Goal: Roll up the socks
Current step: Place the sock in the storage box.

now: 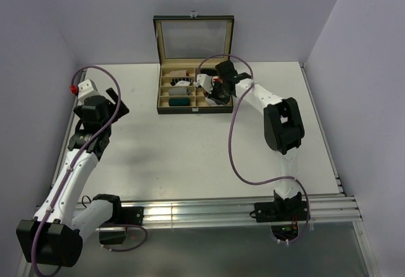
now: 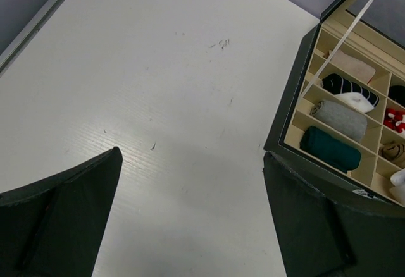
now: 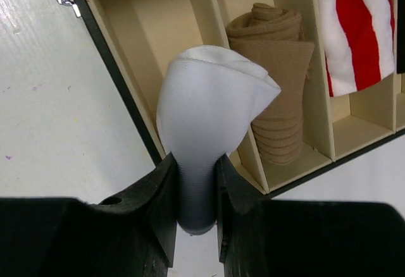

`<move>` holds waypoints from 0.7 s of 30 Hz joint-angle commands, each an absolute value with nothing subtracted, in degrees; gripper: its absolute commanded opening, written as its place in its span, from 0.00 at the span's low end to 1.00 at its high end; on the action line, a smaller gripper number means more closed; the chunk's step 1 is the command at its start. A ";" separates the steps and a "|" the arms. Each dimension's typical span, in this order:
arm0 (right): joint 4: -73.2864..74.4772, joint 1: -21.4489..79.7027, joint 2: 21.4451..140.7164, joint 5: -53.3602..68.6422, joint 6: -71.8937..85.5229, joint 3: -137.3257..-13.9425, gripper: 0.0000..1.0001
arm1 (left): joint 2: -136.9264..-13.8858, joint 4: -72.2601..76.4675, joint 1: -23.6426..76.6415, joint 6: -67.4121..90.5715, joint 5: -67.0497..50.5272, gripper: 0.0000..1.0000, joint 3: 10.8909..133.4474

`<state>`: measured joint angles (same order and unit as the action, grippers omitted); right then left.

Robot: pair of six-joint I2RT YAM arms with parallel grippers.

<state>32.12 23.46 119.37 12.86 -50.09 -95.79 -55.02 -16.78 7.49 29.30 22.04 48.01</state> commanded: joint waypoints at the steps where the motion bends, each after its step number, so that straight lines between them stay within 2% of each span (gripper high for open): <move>1: 34.18 23.38 122.33 16.87 -53.43 -100.28 0.04 | -55.19 -14.06 8.09 28.12 23.82 0.99 48.16; 12: 34.98 23.38 128.05 18.46 -54.67 -103.36 0.08 | -56.86 -13.98 8.17 28.48 24.17 0.99 48.34; 15: 34.89 23.29 128.23 19.42 -54.14 -103.27 0.12 | -57.13 -13.97 8.17 28.39 23.82 0.99 48.34; 18: 35.16 23.20 127.97 20.92 -53.53 -103.36 0.27 | -56.95 -13.97 8.17 28.30 23.91 1.00 48.43; 19: 35.07 23.20 127.71 20.92 -53.35 -103.10 0.53 | -56.95 -13.97 8.17 28.30 23.91 0.99 48.34; 20: 35.68 23.20 127.71 21.09 -53.70 -103.18 0.58 | -56.87 -13.97 8.17 28.21 23.82 0.99 48.25; 21: 36.38 23.20 127.71 21.44 -53.88 -103.36 0.59 | -56.87 -13.97 8.17 28.30 23.91 0.99 48.25</move>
